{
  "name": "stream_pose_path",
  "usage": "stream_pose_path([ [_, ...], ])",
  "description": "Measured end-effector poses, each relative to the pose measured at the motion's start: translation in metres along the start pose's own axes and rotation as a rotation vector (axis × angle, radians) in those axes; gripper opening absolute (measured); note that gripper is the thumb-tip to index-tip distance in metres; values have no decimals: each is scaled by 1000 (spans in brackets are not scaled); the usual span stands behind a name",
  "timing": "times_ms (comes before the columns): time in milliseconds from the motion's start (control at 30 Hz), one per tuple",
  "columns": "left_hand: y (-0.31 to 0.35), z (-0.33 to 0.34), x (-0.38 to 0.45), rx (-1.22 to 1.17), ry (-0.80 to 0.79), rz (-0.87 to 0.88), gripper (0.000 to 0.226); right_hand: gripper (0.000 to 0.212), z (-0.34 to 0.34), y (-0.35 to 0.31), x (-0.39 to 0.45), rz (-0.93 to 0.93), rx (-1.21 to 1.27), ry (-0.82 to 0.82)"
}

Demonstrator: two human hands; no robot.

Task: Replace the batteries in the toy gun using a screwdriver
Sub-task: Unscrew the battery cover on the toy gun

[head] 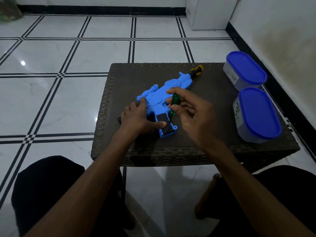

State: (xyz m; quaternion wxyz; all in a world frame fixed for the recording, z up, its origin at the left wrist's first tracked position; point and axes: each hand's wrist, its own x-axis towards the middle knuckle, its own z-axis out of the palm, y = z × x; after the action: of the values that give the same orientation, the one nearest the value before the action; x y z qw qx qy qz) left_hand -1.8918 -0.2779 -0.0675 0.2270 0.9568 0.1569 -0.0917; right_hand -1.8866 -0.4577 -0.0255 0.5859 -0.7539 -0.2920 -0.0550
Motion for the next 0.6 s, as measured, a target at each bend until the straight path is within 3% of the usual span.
stream_pose_path([
  [467, -1, 3, 1, -9, 8, -15, 117, 33, -5, -2, 4, -125, -60, -153],
  [600, -1, 2, 0, -6, 15, -7, 116, 29, 0, -5, 2, -123, -69, -98],
])
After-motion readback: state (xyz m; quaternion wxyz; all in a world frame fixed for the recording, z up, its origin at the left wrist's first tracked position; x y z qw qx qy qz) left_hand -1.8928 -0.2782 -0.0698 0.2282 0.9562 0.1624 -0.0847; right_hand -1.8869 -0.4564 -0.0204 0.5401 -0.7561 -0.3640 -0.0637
